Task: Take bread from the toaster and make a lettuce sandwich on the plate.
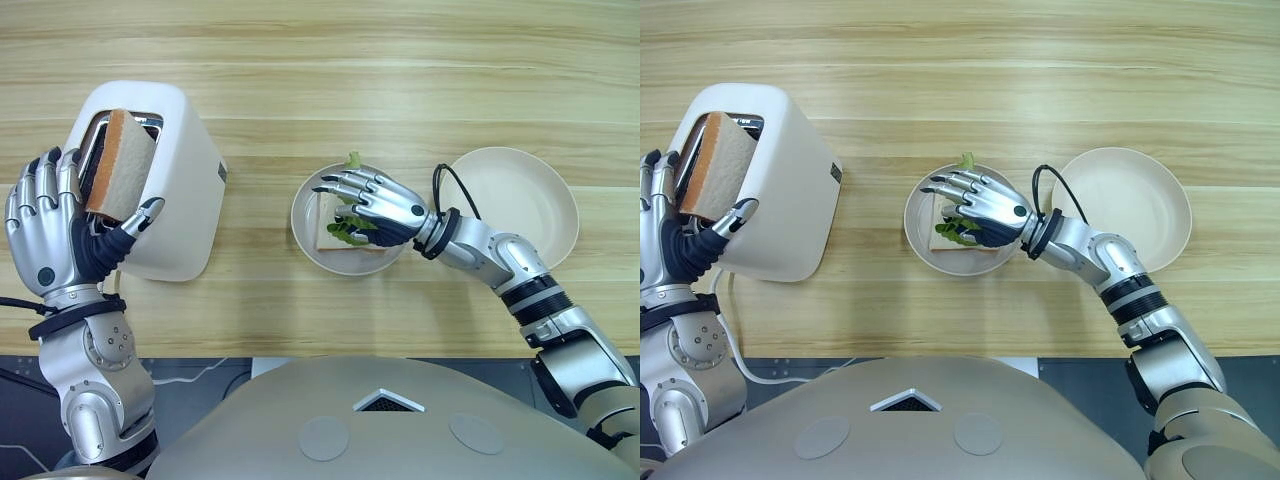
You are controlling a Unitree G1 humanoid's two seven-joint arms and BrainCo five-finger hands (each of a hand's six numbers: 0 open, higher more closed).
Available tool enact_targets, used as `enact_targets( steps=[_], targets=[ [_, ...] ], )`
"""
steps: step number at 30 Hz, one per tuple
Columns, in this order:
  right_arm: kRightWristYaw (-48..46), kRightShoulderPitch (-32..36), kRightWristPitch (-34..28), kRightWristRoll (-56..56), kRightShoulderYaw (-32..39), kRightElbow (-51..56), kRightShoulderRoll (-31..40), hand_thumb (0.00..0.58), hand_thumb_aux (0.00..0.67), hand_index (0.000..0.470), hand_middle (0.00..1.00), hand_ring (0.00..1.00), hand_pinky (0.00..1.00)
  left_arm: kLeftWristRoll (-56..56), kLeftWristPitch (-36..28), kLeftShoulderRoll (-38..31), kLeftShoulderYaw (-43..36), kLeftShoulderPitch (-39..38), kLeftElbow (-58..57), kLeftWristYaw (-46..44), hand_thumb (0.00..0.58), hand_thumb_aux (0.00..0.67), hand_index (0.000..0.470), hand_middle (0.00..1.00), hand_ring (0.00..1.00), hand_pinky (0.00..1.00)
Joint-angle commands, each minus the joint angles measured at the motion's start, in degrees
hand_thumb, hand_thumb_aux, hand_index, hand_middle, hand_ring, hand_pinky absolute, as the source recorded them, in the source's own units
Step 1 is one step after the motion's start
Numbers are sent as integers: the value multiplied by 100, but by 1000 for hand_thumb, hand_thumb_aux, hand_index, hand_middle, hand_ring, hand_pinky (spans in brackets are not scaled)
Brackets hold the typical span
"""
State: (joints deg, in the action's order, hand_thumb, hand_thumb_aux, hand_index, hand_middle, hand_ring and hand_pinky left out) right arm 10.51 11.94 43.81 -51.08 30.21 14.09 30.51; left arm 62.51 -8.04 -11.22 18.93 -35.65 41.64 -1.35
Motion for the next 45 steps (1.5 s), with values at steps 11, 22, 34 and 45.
enact_targets(
  steps=[11,22,34,45],
  targets=[
    [2,93,-227,-176,40,281,-77,0,0,0,47,47,47,-80,293,70,-11,-21,78,654,580,670,470,0,0,0],
    [-683,-240,-849,756,-967,-1342,118,0,0,0,0,0,0,-718,651,22,558,444,847,1169,580,670,470,733,733,733],
    [-905,-877,-2090,2811,-2584,-1497,-306,0,0,0,0,0,0,-4097,-507,-84,-627,2998,1144,-1156,580,670,470,1000,1000,1000],
    [-737,-1239,-2097,3356,-3403,-2473,-654,0,0,0,0,0,0,-5812,-590,-220,-3092,4490,-2520,-3293,580,670,470,1000,1000,1000]
  ],
)
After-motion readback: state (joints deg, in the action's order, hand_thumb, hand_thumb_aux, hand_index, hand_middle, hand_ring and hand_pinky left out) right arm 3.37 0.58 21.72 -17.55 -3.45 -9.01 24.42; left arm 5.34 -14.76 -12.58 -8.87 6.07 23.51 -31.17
